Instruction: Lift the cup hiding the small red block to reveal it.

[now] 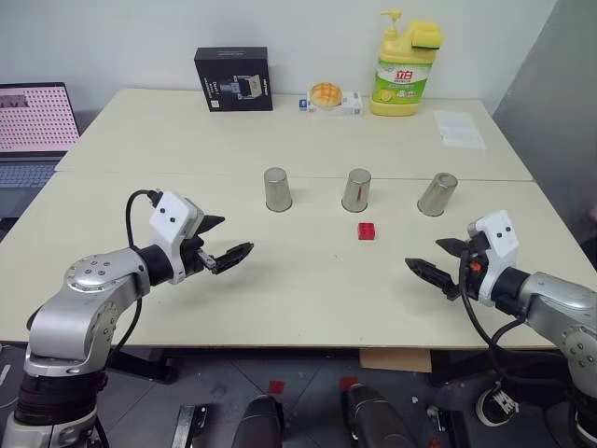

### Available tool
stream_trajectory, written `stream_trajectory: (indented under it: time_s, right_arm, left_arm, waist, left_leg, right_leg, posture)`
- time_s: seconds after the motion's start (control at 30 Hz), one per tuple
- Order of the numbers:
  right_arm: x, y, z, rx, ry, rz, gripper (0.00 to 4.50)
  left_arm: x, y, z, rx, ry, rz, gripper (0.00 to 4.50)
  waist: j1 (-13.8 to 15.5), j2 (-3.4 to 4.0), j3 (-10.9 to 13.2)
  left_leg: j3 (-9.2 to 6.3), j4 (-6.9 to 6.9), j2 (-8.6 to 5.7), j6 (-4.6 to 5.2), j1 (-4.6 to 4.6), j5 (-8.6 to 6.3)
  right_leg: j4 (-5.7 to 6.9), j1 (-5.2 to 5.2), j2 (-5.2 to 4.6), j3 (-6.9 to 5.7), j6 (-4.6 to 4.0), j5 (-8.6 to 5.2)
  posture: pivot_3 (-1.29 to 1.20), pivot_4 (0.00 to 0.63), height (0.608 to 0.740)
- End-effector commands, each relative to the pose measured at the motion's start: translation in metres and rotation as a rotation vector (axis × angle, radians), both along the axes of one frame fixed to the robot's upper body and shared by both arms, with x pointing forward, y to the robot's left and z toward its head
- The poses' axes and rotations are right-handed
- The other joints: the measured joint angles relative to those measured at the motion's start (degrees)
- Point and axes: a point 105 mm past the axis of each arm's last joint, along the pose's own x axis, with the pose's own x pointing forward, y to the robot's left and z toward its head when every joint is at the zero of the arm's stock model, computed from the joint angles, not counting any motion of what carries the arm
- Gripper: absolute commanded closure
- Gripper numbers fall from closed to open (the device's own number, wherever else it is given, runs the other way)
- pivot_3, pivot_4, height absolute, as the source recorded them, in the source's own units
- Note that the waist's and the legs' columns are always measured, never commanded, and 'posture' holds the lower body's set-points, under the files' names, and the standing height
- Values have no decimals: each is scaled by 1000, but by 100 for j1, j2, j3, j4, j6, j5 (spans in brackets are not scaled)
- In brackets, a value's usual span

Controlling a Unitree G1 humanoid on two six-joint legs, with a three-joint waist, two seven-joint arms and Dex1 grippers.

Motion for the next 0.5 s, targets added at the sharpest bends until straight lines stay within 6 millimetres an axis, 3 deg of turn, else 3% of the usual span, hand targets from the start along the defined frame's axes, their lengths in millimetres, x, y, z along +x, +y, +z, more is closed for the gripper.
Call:
stream_trajectory:
  time_s: [0.03, 0.5]
  right_arm:
    - [-1, 2, 10, 4, -51, 1, 12]
    - [-2, 3, 10, 4, -51, -19, 12]
  left_arm:
    - [1, -3, 7, 25, -42, -23, 0]
    - [1, -3, 5, 33, -39, -35, 0]
  waist:
    - [0, 0, 0]
    - [-1, 0, 0]
  left_leg:
    - [0, 0, 0, 0, 0, 0]
    - [0, 1, 1, 0, 2, 0]
  right_leg:
    - [0, 0, 0, 0, 0, 0]
    - [5, 0, 1, 0, 0, 0]
  posture:
    - [0, 150, 740]
    - [0, 150, 740]
